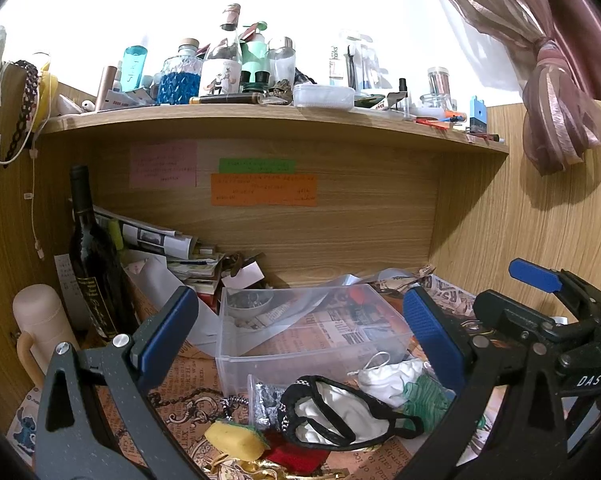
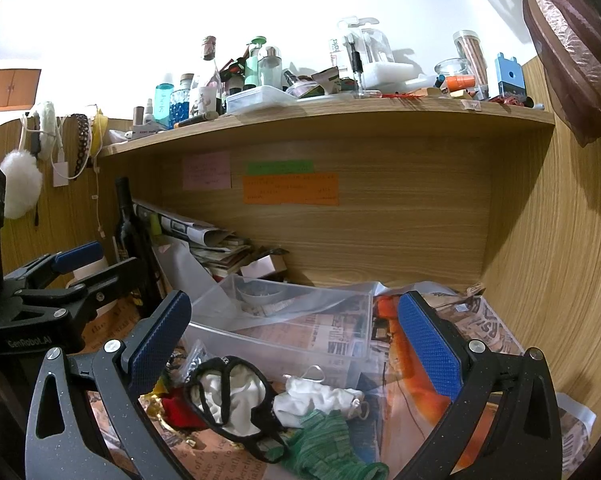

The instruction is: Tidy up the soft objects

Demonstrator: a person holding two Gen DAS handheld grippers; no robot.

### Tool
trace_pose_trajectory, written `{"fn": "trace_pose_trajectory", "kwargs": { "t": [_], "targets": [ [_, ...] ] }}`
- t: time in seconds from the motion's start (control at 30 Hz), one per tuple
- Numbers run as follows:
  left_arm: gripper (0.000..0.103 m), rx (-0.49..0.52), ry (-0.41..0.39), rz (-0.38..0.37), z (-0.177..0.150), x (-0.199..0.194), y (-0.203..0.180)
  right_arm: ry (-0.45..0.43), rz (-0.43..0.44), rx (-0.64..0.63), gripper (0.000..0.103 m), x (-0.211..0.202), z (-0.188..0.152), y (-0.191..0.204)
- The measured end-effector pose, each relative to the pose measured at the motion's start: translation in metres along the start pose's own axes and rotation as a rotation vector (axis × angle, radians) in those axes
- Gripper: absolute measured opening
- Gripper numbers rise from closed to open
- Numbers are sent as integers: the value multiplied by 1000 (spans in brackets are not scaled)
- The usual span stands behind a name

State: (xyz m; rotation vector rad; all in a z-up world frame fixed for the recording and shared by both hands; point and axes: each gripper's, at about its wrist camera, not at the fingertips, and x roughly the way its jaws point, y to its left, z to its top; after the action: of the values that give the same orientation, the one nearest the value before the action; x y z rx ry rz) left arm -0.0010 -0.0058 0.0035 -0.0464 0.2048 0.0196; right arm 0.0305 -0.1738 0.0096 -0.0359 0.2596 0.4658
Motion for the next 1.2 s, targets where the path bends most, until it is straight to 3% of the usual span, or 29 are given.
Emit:
{"fn": "trace_pose_trajectory", "kwargs": {
  "t": [1.2],
  "targets": [
    [103,0,1,2,-1,1,-1,-6,8,11,103,-3,1,1]
  ]
}}
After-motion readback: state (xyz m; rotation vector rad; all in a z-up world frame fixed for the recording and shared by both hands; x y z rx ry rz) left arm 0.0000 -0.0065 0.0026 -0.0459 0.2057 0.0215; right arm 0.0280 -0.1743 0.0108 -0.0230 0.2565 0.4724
